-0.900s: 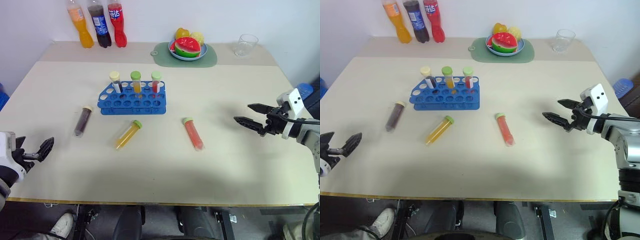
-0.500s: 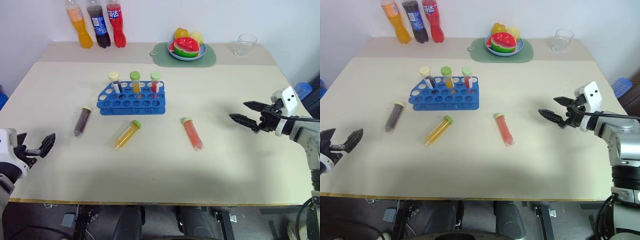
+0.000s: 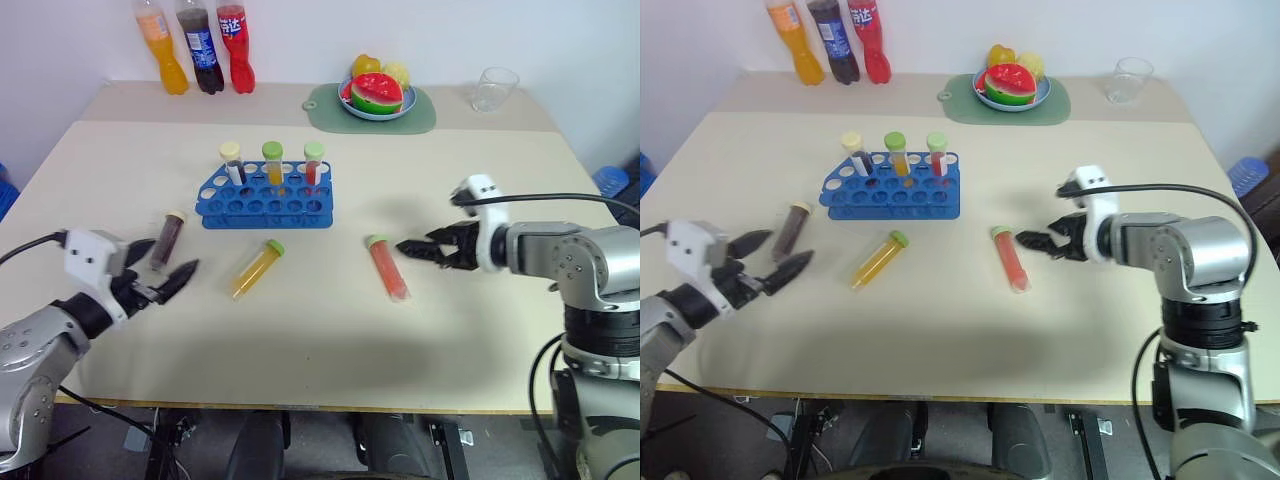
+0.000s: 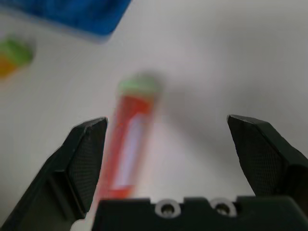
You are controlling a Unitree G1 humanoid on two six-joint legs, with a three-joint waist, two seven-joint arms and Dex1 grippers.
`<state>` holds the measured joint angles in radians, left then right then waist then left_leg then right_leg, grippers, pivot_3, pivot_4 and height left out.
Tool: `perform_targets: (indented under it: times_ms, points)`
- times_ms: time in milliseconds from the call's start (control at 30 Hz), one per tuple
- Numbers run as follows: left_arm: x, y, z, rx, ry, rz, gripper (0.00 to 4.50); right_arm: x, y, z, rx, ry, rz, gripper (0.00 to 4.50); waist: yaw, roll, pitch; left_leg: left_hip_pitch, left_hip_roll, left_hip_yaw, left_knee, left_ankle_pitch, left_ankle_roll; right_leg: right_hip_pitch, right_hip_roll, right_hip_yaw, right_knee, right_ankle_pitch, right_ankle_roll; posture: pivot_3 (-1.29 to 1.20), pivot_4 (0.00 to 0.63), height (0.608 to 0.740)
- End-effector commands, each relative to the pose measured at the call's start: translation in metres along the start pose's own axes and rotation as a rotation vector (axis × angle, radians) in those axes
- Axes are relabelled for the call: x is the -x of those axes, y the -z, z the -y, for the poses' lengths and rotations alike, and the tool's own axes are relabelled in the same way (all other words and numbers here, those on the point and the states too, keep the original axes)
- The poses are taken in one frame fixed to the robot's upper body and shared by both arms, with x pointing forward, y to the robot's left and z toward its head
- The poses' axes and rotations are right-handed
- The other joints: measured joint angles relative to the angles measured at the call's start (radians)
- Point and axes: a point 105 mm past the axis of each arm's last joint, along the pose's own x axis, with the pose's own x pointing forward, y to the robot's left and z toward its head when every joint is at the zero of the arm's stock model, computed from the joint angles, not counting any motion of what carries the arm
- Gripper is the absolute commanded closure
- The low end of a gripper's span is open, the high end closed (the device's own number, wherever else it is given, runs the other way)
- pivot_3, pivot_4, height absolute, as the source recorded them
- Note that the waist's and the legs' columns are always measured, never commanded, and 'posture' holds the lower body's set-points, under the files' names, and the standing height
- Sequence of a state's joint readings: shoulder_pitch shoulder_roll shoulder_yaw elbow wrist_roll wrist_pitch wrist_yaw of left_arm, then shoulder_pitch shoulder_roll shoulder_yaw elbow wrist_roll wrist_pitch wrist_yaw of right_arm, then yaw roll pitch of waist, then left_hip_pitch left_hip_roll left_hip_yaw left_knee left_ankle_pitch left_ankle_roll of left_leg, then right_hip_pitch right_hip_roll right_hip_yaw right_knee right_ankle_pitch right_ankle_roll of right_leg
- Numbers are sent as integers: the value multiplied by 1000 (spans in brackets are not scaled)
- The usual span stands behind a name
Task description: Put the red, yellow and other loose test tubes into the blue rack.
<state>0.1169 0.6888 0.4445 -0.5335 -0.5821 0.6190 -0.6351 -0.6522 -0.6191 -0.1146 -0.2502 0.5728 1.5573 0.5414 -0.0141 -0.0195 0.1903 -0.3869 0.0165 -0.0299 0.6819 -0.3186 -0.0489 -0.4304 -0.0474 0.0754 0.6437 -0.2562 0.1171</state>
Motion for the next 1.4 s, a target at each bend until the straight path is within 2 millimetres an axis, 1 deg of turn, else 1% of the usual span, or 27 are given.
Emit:
perform_targets:
  times_ms: [33,100,200,300,367,433,500,667,733,767,800,867,933,967,1100,1167,1200,1233,1267,1300,1333,1400]
  points:
    - [-9,-12,39,-60,223,41,198,-1,-4,-3,20,67,-29,126,0,0,0,-1,0,0,0,0,0,0,0,0,0,0,0,0,150,734]
    - [-13,-13,56,-66,313,47,198,-5,-4,-2,12,84,-54,126,-1,0,0,-2,0,0,1,0,0,0,-1,0,-2,0,0,0,150,734]
    - [-15,-14,82,-63,442,65,198,-12,-11,-6,-8,57,-84,126,-8,0,0,-2,0,1,1,0,0,0,-1,0,-2,0,0,0,150,734]
    - [-14,-12,100,-72,515,69,198,-20,-14,-3,-49,87,-132,126,-20,0,0,-2,0,0,1,0,0,-1,0,0,0,0,0,0,150,734]
    - [-13,-10,106,-77,541,65,198,-25,-15,-4,-79,84,-161,126,-27,0,0,-2,0,0,1,0,0,-1,0,0,1,0,0,0,150,734]
    - [-11,-6,113,-95,569,51,198,-33,-17,-13,-101,47,-203,126,-30,0,0,-2,0,0,1,0,0,-1,0,0,1,0,0,0,150,734]
    - [-9,-1,113,-106,574,34,198,-39,-15,-19,-111,27,-248,126,-35,0,0,-2,0,0,1,0,0,-1,1,0,1,0,0,0,150,734]
    - [-5,2,116,-98,594,27,198,-48,-12,-20,-146,76,-311,126,-34,0,0,-2,0,0,1,0,0,-2,1,0,1,0,0,0,150,734]
    - [-2,4,119,-94,608,20,0,-51,-13,-23,-156,75,-324,641,-35,0,0,-2,0,0,1,0,0,-2,1,0,1,0,0,0,150,734]
    - [-2,5,119,-94,609,17,0,-52,-14,-24,-158,76,-329,960,-35,0,0,-2,0,0,1,0,0,-2,1,0,1,0,0,0,150,734]
    - [-2,7,119,-95,606,15,0,-52,-15,-25,-161,74,-332,1386,-36,0,0,-2,0,0,1,0,0,-2,1,0,1,0,0,0,150,734]
    - [-1,9,120,-96,604,12,0,-53,-16,-27,-165,70,-336,2523,-37,0,0,-2,1,0,1,0,1,-2,1,0,1,0,0,0,150,734]
    - [-1,9,120,-95,603,12,0,-53,-17,-29,-169,65,-340,3436,-37,0,0,-2,1,0,1,0,1,-2,1,0,1,0,0,0,150,734]
    - [-1,9,120,-95,602,14,0,-53,-17,-29,-170,64,-341,3758,-36,0,0,-2,1,0,1,0,1,-2,1,0,1,0,0,0,150,734]
    - [-3,10,118,-91,581,18,0,-45,-22,-39,-126,12,-315,3800,-31,0,0,-3,0,0,1,0,1,-2,1,0,1,0,0,0,150,734]
    - [-4,10,112,-77,541,26,0,-37,-34,-57,-29,-62,-185,3800,-30,1,0,-3,0,0,1,0,1,-2,1,0,0,0,0,0,150,734]
    - [-4,9,107,-61,508,36,0,-30,-43,-66,51,-73,-88,3800,-30,1,0,-4,1,0,1,0,1,-4,1,0,0,0,0,0,150,734]
    - [-6,8,97,-33,441,60,0,-25,-57,-71,161,-54,90,3800,-29,1,0,-4,1,-1,1,-1,1,-4,1,0,0,0,0,0,150,734]
    - [-7,6,88,-9,379,83,0,-20,-67,-77,271,-59,233,3800,-26,1,1,-5,1,-1,1,-1,2,-4,1,-1,0,0,1,0,150,734]
    - [-8,5,82,8,337,99,0,-15,-71,-84,369,-79,331,3800,-25,1,0,-5,1,-2,1,-1,2,-4,1,-2,-1,0,1,0,150,734]
    - [-10,4,73,20,276,118,0,-14,-73,-87,425,-109,407,3800,-27,1,0,-5,1,-2,1,-1,2,-3,1,-2,-2,0,1,0,150,734]
    - [-12,4,57,31,167,147,0,-13,-78,-89,413,-190,542,3800,-31,0,0,-4,1,-2,1,-1,2,-1,1,-3,-5,0,2,0,150,734]
